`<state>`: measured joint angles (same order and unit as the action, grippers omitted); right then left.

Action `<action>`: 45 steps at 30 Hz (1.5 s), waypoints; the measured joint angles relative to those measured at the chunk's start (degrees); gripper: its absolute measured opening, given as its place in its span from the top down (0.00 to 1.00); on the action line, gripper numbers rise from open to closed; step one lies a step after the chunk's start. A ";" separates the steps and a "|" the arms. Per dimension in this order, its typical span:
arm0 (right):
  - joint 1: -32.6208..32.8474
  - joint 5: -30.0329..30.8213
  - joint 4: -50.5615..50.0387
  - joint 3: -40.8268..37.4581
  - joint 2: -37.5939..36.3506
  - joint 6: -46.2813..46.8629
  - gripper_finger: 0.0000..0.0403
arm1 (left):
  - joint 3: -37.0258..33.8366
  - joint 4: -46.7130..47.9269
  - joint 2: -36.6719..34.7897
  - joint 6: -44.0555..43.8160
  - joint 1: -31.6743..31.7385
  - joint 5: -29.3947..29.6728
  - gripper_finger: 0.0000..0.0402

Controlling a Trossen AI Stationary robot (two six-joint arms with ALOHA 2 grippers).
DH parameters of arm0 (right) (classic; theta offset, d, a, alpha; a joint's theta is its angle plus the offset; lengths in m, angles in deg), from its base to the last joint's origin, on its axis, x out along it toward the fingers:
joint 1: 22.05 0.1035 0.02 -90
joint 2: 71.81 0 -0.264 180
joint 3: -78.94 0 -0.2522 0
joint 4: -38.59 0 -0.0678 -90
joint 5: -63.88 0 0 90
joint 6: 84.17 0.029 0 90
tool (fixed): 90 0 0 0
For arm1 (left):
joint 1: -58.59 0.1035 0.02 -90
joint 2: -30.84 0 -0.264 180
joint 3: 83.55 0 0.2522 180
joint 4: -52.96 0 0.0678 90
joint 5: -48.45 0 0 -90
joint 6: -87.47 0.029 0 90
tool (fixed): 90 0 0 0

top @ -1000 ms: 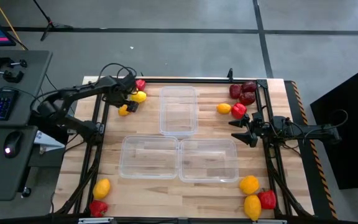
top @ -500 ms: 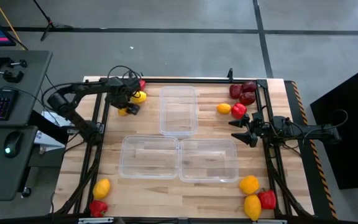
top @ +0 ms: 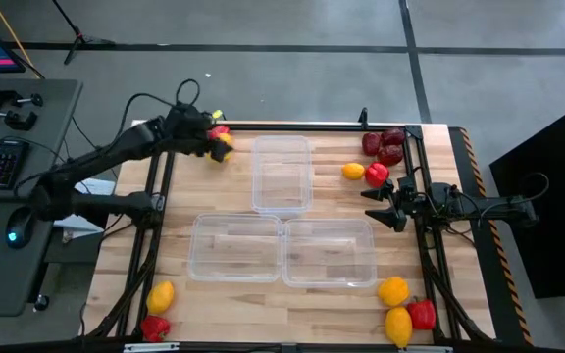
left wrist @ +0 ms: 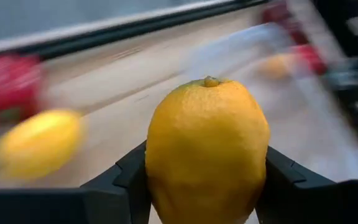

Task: Sort produce into baskets
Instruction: Put the yellow lemon into the top center transparent bin

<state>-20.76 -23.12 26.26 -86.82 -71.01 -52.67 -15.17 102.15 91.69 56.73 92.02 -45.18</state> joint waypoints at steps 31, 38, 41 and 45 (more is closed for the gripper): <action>0.01 -0.02 -0.02 0.01 -0.02 0.00 0.03 | 1.74 -44.07 21.68 7.68 -16.48 -2.86 0.43; -0.01 0.00 0.00 0.01 -0.02 0.00 0.03 | 1.74 -43.97 21.69 8.38 -16.48 -2.96 0.22; -0.01 -0.01 0.00 -0.01 -0.02 0.00 0.03 | 2.18 -43.48 21.70 7.62 -16.26 -3.30 0.14; 0.01 0.69 0.01 0.01 -0.02 -1.23 0.03 | 6.61 -41.95 21.42 6.87 -15.01 -3.37 0.12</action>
<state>-20.75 -22.43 26.27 -86.81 -71.03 -53.89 -8.56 60.20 113.11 63.59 77.00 -48.56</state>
